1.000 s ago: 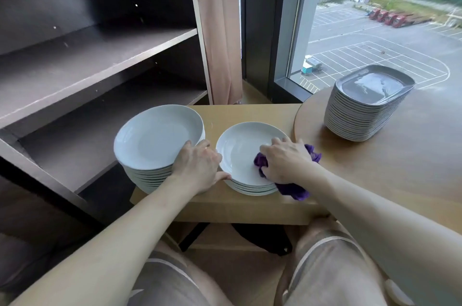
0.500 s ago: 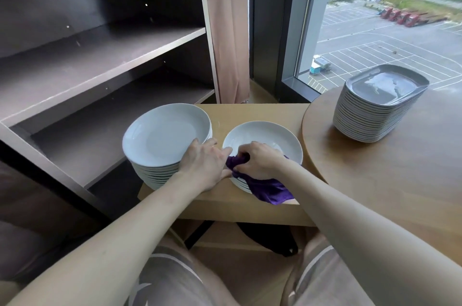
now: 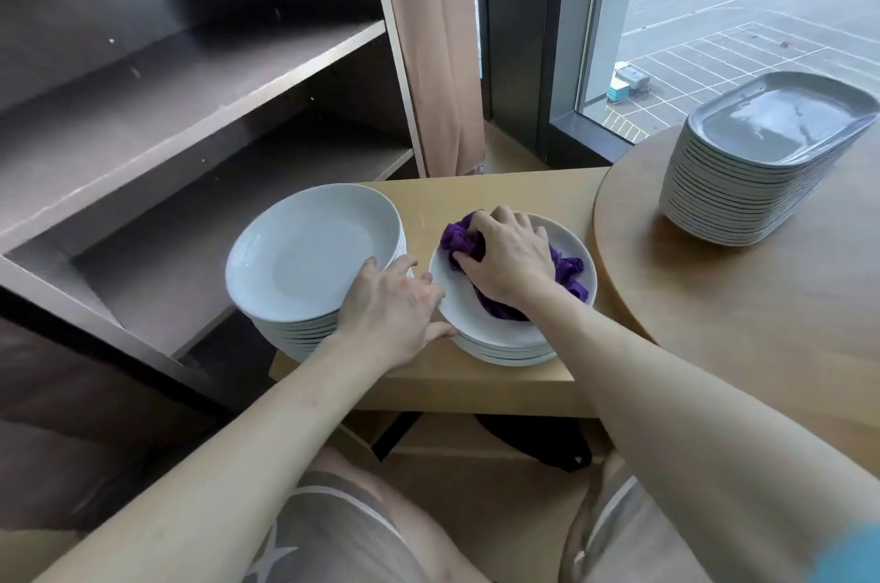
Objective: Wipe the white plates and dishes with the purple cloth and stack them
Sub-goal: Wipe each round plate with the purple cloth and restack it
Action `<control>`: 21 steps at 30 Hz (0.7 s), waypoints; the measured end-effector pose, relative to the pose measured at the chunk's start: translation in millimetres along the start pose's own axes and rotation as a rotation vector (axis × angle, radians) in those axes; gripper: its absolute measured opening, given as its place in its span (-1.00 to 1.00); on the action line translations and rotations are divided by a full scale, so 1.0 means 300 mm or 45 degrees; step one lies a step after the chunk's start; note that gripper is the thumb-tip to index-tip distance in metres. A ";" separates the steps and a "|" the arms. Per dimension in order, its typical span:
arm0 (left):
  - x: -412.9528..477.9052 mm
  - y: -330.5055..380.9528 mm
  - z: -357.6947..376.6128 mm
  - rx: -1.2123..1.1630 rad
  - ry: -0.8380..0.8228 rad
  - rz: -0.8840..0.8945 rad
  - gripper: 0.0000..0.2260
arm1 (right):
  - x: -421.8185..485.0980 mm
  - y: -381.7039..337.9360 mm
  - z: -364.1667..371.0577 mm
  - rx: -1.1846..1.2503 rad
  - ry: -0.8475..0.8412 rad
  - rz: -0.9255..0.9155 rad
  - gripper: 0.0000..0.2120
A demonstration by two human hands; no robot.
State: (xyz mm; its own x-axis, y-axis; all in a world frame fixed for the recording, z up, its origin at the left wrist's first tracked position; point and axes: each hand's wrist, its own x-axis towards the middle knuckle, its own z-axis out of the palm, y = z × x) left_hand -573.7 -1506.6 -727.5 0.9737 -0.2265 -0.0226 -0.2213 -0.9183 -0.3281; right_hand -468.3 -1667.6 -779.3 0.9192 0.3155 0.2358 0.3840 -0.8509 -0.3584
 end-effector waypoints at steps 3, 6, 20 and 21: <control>0.001 0.000 -0.002 0.018 -0.039 0.007 -0.50 | 0.014 0.033 -0.001 -0.044 0.017 0.034 -0.66; -0.004 0.002 -0.003 0.019 -0.039 -0.007 -0.49 | 0.002 0.052 -0.005 -0.160 0.055 0.064 -0.69; -0.014 0.005 -0.008 0.044 -0.011 0.008 -0.48 | -0.164 0.053 -0.151 -0.218 -0.288 0.128 -0.69; -0.017 0.003 -0.009 0.068 -0.001 0.022 -0.48 | -0.174 0.054 -0.163 -0.153 -0.331 0.113 -0.70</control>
State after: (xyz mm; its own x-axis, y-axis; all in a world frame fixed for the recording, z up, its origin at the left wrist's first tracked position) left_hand -579.0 -1507.2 -725.2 0.9699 -0.2419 -0.0296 -0.2349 -0.8956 -0.3778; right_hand -514.4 -1718.3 -753.3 0.9463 0.3211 -0.0368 0.3020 -0.9189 -0.2538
